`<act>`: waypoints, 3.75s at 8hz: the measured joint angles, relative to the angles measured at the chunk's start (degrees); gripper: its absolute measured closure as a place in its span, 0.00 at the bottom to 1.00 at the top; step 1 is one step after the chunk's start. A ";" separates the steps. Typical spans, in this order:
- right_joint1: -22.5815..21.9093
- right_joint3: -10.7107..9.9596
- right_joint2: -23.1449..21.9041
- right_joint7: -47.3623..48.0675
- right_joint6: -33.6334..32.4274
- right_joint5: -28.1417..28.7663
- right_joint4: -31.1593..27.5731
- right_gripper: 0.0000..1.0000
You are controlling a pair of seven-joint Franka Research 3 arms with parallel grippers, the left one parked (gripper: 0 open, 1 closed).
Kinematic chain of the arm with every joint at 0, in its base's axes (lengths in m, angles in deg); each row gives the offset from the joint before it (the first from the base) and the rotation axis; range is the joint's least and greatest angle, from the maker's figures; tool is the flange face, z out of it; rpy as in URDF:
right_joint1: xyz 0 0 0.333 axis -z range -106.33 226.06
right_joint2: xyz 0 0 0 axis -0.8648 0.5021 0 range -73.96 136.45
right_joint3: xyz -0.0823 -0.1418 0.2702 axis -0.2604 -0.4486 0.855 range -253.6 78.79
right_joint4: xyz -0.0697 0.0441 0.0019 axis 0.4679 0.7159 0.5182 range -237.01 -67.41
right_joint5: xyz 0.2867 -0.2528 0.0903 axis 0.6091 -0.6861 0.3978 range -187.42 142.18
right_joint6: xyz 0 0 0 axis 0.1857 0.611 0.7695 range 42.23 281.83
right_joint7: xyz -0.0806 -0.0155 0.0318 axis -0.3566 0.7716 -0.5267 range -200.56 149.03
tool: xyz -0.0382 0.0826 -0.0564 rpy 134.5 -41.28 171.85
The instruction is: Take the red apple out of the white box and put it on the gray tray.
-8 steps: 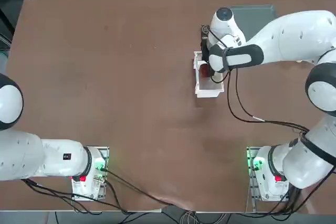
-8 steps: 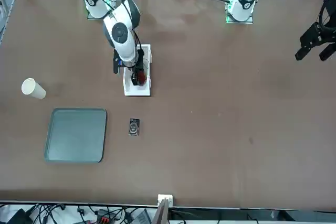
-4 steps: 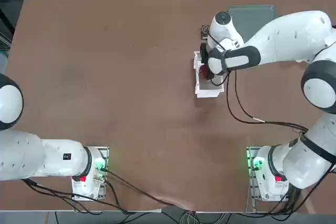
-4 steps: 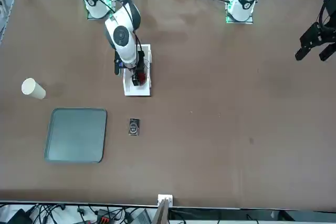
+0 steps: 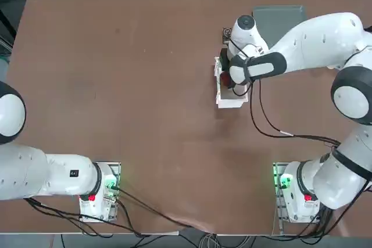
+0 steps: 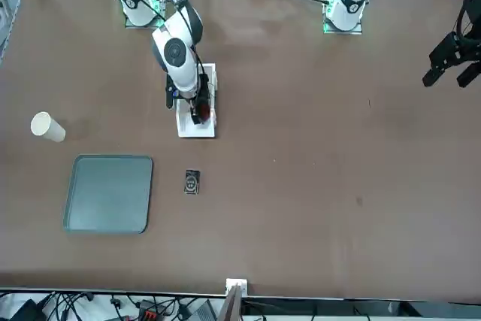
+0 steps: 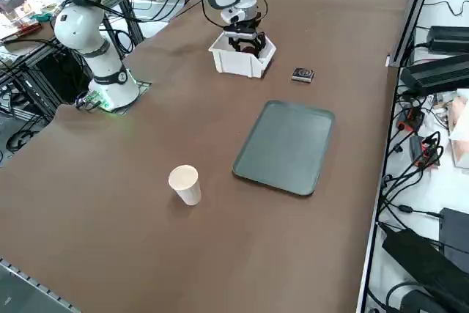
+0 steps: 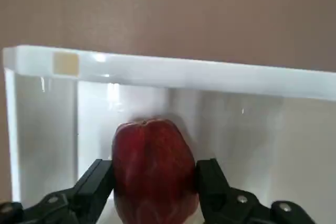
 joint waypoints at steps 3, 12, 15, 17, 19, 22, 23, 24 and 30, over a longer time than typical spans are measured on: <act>0.16 -0.19 -0.07 -2.58 0.59 -0.03 0.21 0.13; 6.88 -1.06 -12.97 -27.67 -26.81 0.05 13.73 0.14; 14.47 -1.47 -12.25 -57.23 -32.14 0.07 19.64 0.14; 19.49 -1.64 -8.40 -76.40 -36.41 -0.64 25.77 0.14; 23.45 -1.86 0.14 -88.75 -37.53 -3.60 33.09 0.14; 29.45 -2.11 12.06 -101.16 -36.06 -5.16 41.17 0.14; 31.49 -2.14 15.11 -104.83 -33.98 -5.18 42.50 0.15; 33.20 -2.15 17.64 -107.20 -32.18 -5.18 43.22 0.15; 36.61 -2.15 22.90 -113.49 -28.27 -5.54 44.01 0.15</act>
